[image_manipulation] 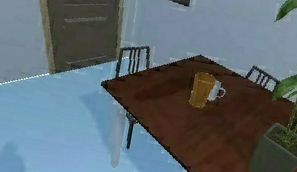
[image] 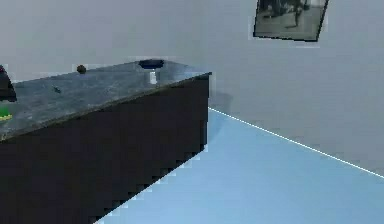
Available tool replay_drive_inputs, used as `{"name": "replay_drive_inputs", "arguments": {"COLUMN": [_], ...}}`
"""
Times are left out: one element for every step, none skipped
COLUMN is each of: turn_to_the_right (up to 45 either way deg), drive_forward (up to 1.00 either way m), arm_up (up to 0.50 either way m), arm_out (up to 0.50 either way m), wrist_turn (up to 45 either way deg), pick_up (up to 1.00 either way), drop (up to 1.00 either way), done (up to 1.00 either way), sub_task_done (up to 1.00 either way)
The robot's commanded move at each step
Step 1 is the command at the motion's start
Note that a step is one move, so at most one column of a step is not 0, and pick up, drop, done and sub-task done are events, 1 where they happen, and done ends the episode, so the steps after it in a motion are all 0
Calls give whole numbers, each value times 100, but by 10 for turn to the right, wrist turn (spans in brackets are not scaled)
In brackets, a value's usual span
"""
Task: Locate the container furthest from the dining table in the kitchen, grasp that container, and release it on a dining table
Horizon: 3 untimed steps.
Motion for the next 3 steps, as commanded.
{"name": "replay_drive_inputs", "arguments": {"turn_to_the_right": [0, -450, -450], "drive_forward": [80, 0, 0], "arm_up": [0, 0, 0], "arm_out": [0, 0, 0], "wrist_turn": [0, 0, 0], "pick_up": [0, 0, 0], "drop": [0, 0, 0], "done": [0, 0, 0], "sub_task_done": [0, 0, 0]}}
